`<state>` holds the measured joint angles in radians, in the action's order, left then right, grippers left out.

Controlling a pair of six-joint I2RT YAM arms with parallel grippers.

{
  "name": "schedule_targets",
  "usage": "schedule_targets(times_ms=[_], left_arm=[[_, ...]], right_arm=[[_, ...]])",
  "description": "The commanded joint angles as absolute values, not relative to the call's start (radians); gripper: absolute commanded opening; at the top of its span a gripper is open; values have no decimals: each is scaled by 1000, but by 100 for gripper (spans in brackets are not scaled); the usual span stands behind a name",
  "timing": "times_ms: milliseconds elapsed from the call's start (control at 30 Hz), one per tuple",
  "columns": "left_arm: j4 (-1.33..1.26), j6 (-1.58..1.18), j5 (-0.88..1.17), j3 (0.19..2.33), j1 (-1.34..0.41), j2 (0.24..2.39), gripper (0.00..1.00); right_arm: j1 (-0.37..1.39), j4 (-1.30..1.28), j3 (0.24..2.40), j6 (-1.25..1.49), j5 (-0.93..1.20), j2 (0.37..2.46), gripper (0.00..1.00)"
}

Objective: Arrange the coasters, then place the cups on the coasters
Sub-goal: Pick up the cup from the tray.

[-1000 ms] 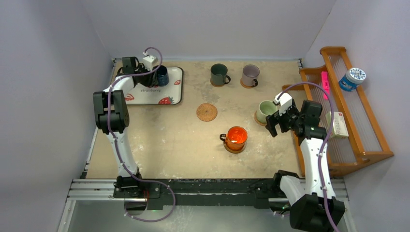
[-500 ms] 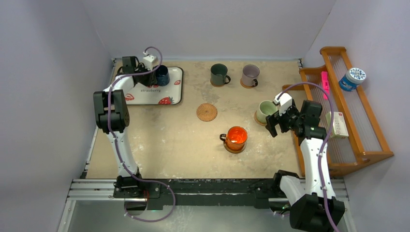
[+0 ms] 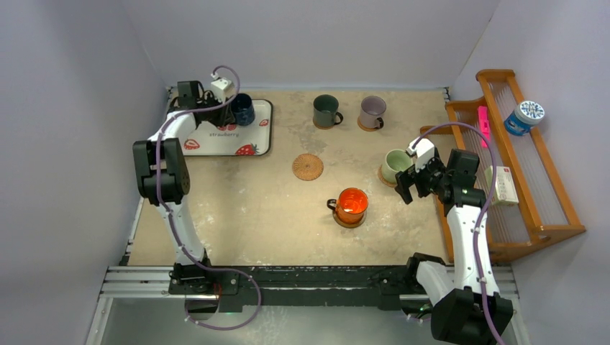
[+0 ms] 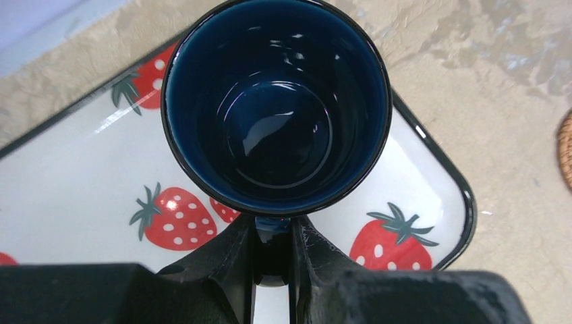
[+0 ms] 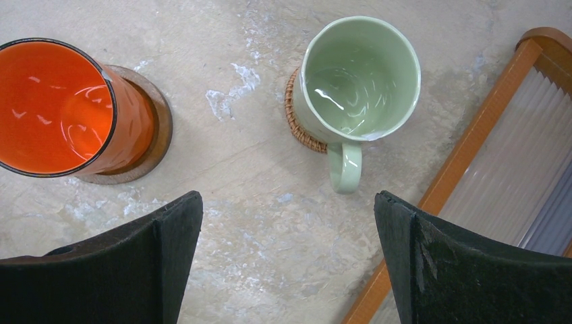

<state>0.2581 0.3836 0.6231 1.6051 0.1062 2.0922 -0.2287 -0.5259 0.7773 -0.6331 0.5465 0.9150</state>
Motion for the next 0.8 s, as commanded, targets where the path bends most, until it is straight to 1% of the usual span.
schedule_targets(times_ms=[0,333,667,767], left_arm=[[135,347,716,1593,109,1931,0],[168,356,802,1495,85,1807,0],[224,401,821,1412,6,1706,0],[236,405,807,1388,-48,1680,0]], right_arm=[[-231,-534,770,-648,582,902,99],[-231,-537,772,-649,584,898,99],[-231,-540,772,-651,584,892,99],[-230,-539,772,-650,585,889,99]])
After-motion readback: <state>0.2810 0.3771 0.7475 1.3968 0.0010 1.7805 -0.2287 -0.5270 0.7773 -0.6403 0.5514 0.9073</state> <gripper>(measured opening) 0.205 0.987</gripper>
